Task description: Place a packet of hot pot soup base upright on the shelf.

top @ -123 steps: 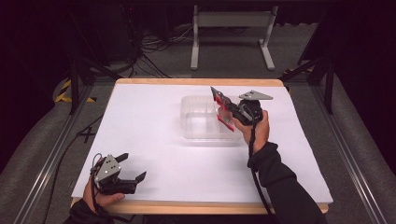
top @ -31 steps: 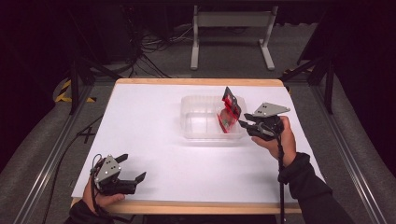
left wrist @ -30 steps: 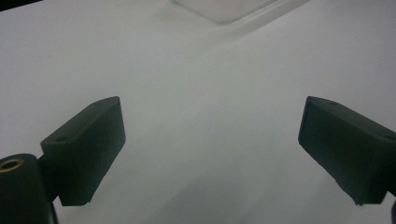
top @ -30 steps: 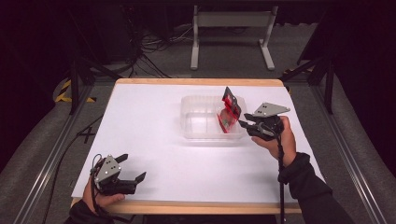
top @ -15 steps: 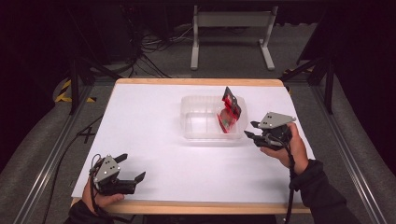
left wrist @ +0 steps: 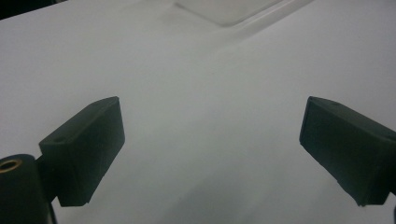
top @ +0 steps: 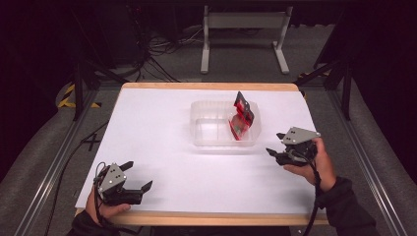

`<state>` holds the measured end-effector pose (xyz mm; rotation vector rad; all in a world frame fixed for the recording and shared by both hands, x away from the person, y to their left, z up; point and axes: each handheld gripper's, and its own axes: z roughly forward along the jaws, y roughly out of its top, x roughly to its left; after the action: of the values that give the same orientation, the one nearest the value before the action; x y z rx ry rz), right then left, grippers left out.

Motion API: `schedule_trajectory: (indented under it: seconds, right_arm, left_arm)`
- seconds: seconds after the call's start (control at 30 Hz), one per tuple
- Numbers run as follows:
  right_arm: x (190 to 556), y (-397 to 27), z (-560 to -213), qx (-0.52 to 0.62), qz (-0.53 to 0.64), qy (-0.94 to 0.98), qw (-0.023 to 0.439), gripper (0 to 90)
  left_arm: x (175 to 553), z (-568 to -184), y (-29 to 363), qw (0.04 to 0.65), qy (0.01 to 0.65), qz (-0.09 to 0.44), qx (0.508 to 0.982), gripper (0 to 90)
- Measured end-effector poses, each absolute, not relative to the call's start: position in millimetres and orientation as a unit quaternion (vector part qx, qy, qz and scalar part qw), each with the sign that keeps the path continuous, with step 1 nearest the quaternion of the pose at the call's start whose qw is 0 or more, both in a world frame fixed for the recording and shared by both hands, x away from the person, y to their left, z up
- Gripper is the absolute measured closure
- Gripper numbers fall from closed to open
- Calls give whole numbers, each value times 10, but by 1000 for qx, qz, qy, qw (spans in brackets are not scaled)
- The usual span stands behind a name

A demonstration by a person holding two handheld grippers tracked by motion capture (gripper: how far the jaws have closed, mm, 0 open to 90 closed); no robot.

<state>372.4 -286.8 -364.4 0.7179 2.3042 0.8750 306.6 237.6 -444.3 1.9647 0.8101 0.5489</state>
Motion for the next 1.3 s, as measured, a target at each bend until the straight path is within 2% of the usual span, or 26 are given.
schedule_trajectory:
  seconds: [0.17, 0.47, 0.9, 1.3]
  right_arm:
    - [3654, -2971, -3695, 263, 338, 858, 283, 284]
    - [3528, -3168, -3832, 260, 344, 859, 276, 210]
    - [3307, -3433, -4156, 290, 335, 851, 281, 170]
    - [3084, -3696, -4346, 332, 386, 810, 292, 146]
  left_arm:
    - [3071, -4444, 2372, 456, 328, 222, 797, 73]
    - [3075, -4445, 2369, 455, 325, 222, 798, 74]
    - [3070, -4441, 2357, 452, 325, 227, 799, 75]
    - [3050, -4436, 2355, 453, 320, 230, 800, 75]
